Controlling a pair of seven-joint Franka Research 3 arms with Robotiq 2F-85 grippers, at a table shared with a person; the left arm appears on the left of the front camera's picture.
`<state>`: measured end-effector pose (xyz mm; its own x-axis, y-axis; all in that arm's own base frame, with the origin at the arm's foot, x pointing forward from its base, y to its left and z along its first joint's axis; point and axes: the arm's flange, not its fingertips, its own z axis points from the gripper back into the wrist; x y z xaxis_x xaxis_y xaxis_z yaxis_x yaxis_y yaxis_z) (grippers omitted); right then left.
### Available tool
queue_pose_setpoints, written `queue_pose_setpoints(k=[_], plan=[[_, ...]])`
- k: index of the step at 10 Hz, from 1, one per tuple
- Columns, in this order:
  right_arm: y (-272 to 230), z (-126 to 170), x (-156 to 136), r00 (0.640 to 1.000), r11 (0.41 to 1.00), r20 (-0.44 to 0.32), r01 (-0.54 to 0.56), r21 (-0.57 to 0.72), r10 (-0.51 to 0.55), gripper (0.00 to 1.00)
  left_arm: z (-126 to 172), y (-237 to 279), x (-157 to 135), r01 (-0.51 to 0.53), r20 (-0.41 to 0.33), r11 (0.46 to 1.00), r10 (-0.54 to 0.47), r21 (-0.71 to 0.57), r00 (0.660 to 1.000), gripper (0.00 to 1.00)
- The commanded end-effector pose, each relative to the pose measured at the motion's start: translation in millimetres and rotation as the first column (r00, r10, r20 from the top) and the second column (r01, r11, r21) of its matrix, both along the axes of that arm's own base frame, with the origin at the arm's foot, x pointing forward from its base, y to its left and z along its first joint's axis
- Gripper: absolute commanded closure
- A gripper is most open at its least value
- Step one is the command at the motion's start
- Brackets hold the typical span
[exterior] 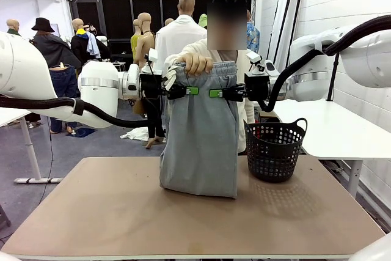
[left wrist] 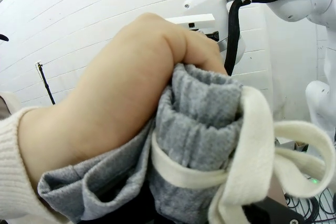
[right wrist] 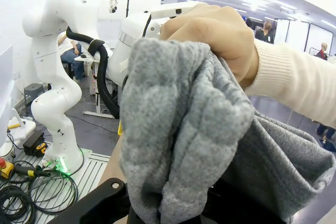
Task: Fold the training pants.
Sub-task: Release the ends of the Training pants and then grab the overlapped ends.
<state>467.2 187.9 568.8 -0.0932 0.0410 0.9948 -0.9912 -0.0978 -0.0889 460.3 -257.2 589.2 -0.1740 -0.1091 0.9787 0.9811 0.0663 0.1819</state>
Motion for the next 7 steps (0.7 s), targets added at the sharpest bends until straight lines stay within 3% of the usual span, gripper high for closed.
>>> queue_pose_setpoints(k=[1,5,6,7], plan=[[1.0,0.9,-0.8,1.0,1.0,0.0,-0.004,0.002,0.004,1.0,2.8,0.4,-0.6,-0.001,0.006,1.0,0.001,-0.006,1.0,1.0],[-1.2,-0.2,0.2,1.0,1.0,-0.018,-0.001,0.002,0.001,1.0,-1.4,3.0,-2.0,0.0,-0.012,1.0,0.0,0.007,1.0,1.0],[-2.4,-0.3,0.1,1.0,1.0,-0.028,0.002,0.0,-0.002,0.93,-2.6,4.9,-2.3,-0.004,-0.021,1.0,0.004,0.007,1.0,0.92],[-3.6,-0.2,-0.2,0.999,1.0,-0.04,0.006,-0.002,-0.006,0.78,-2.4,6.0,-3.0,-0.005,-0.027,1.0,0.006,0.009,1.0,0.73]])
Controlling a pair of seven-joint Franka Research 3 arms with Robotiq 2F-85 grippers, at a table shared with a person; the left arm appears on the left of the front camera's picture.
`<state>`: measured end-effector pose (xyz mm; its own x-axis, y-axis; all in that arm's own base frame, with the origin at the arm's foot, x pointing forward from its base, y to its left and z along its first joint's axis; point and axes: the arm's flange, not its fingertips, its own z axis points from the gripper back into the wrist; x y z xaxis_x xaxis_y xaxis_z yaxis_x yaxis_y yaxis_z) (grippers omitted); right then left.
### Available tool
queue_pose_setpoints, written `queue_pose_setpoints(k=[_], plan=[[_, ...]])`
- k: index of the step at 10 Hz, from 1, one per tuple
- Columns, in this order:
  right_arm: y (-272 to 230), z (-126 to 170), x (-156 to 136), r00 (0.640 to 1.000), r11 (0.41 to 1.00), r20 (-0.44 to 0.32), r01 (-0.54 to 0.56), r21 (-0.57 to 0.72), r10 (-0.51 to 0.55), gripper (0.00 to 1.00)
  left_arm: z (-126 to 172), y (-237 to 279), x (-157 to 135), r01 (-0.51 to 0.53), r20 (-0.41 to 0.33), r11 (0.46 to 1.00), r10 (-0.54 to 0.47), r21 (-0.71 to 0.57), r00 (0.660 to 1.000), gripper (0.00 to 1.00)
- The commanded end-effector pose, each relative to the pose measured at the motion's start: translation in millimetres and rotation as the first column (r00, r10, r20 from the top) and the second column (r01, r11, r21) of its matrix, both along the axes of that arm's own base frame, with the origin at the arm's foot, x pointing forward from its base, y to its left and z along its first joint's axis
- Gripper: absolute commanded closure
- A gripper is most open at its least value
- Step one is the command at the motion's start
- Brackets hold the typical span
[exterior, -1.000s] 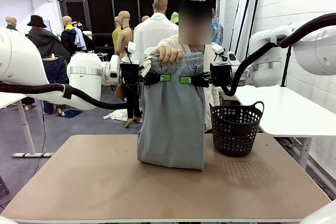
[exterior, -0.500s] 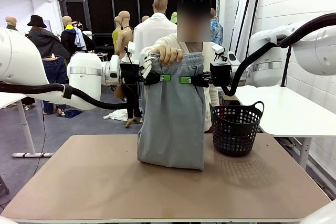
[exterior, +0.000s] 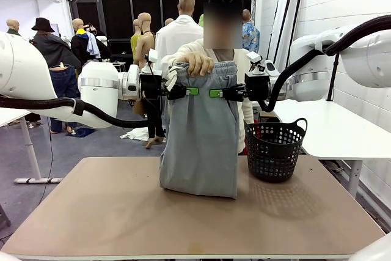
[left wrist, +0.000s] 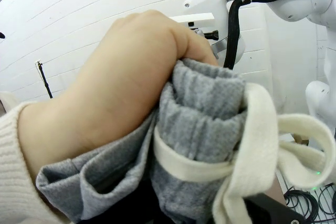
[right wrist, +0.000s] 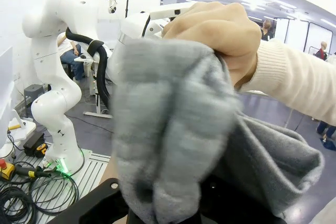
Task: Fold the training pants.
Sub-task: Release the ends of the Training pants and then grab the overlapped ends.
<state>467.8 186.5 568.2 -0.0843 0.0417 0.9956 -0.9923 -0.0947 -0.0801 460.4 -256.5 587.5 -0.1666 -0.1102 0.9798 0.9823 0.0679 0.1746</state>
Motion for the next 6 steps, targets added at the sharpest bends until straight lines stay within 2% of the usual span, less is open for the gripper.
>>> queue_pose_setpoints(k=[1,3,4,6], plan=[[-3.6,-0.3,-1.5,0.999,1.0,-0.04,0.007,-0.005,-0.007,0.58,0.1,6.4,-3.6,-0.003,-0.03,1.0,0.003,0.009,1.0,0.53],[-7.4,-2.0,-1.4,0.999,1.0,-0.051,0.017,-0.012,-0.018,0.19,0.6,9.6,-2.5,-0.005,-0.042,1.0,0.005,0.009,0.999,0.13],[-9.8,-2.6,-2.1,0.998,1.0,-0.059,0.025,-0.015,-0.026,0.0,1.1,10.6,-2.8,-0.007,-0.047,1.0,0.007,0.012,0.999,0.0],[-16.2,-3.3,-4.3,0.997,0.999,-0.071,0.04,-0.03,-0.042,0.0,1.0,18.3,-5.0,-0.015,-0.059,1.0,0.015,0.008,0.998,0.0]])
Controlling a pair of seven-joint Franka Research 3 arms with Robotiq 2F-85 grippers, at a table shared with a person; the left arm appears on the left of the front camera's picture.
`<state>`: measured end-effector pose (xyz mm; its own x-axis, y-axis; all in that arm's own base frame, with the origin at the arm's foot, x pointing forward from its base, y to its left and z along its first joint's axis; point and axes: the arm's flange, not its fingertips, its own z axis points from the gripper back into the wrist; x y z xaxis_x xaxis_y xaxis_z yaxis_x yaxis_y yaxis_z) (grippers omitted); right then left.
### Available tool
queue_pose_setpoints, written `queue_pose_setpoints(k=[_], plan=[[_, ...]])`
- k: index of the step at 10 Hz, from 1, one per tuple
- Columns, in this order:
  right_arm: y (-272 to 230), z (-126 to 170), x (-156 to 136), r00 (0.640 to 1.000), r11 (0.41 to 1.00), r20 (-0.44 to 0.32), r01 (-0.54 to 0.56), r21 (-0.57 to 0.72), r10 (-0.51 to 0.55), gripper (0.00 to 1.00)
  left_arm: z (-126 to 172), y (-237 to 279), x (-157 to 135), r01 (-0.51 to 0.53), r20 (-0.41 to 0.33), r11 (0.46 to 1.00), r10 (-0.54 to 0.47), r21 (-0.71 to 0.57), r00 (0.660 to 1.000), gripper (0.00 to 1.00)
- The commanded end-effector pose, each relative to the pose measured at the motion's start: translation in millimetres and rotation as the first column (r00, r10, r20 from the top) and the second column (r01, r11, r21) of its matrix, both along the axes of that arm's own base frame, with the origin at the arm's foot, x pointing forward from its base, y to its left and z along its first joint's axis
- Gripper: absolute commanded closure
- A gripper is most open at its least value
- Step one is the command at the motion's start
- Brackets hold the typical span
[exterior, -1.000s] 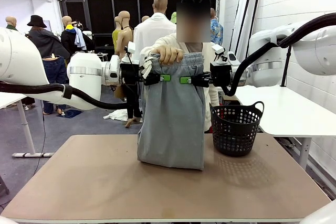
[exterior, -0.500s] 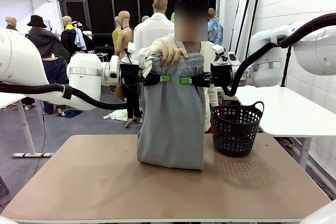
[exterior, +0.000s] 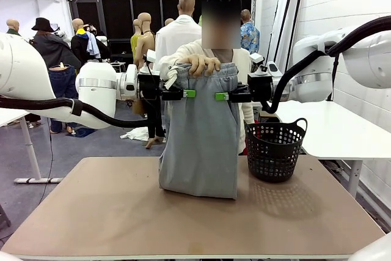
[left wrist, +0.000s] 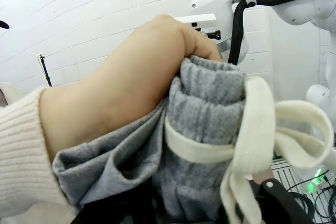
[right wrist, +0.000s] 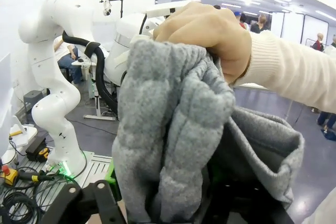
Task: Fold the training pants.
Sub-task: Release the ends of the Training pants and then grab the overlapped ends.
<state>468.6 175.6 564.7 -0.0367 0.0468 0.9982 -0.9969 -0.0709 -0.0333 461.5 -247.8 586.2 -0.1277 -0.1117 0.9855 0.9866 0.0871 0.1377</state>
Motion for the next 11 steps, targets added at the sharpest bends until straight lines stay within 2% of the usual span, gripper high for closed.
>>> queue_pose_setpoints(k=[1,8,11], plan=[[-8.3,-0.2,-5.6,0.999,0.999,-0.032,0.024,-0.03,-0.025,0.0,1.4,13.4,-7.0,-0.001,-0.028,1.0,0.001,0.007,1.0,0.0],[-36.6,0.2,-17.7,0.994,0.994,-0.028,0.102,-0.049,-0.103,0.0,-11.0,43.2,-23.4,-0.059,-0.068,0.998,0.058,-0.014,0.996,0.0],[-52.0,-1.2,-21.1,0.989,0.988,-0.017,0.148,-0.05,-0.149,0.0,-12.9,60.0,-27.9,-0.107,-0.055,0.994,0.106,-0.021,0.993,0.0]])
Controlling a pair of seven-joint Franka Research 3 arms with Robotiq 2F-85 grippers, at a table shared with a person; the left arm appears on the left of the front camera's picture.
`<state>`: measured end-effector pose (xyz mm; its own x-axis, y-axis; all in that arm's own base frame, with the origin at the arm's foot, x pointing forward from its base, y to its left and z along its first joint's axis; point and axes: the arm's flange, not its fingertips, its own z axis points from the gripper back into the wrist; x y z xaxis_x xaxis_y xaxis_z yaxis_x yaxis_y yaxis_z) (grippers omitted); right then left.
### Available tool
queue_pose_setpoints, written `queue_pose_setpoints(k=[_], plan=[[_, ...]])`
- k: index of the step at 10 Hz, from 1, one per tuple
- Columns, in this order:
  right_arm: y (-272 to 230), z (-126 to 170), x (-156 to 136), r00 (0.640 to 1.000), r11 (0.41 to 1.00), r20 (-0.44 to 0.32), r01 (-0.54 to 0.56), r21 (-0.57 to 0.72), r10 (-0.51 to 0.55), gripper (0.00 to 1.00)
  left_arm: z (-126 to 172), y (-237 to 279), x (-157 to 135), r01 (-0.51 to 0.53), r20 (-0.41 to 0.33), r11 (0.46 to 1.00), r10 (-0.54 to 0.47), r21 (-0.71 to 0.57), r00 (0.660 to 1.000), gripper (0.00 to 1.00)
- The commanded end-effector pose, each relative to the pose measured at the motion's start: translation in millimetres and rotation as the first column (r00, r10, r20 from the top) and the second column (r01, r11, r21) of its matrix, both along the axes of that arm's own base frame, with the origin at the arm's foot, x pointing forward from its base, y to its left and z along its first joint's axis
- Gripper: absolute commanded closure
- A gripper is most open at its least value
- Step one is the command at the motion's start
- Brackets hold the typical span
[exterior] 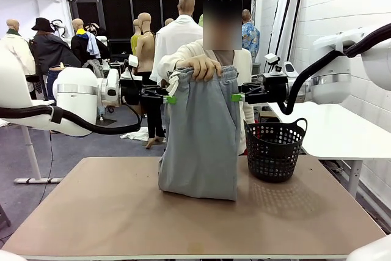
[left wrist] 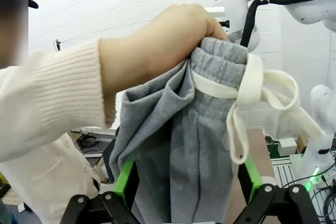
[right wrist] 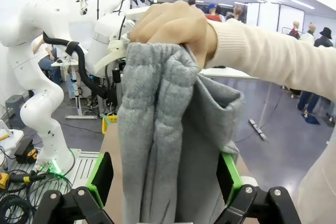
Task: Fold the training pants.
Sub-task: Release the ends of the Training pants and then grab the overlapped ends.
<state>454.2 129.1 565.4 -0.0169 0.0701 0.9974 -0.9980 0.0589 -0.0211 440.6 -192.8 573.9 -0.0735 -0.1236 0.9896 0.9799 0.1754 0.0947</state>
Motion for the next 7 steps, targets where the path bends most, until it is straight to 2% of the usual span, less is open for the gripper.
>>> queue_pose_setpoints(k=[1,7], plan=[[-9.9,-2.6,-7.7,0.999,0.999,-0.011,0.029,-0.029,-0.03,0.0,-0.7,7.7,-7.9,-0.025,-0.005,0.999,0.025,-0.025,1.0,0.0],[-26.9,0.6,-10.8,0.998,0.997,0.002,0.07,-0.013,-0.07,0.0,2.5,18.9,-12.7,-0.102,0.036,0.995,0.102,-0.01,0.994,0.0]])
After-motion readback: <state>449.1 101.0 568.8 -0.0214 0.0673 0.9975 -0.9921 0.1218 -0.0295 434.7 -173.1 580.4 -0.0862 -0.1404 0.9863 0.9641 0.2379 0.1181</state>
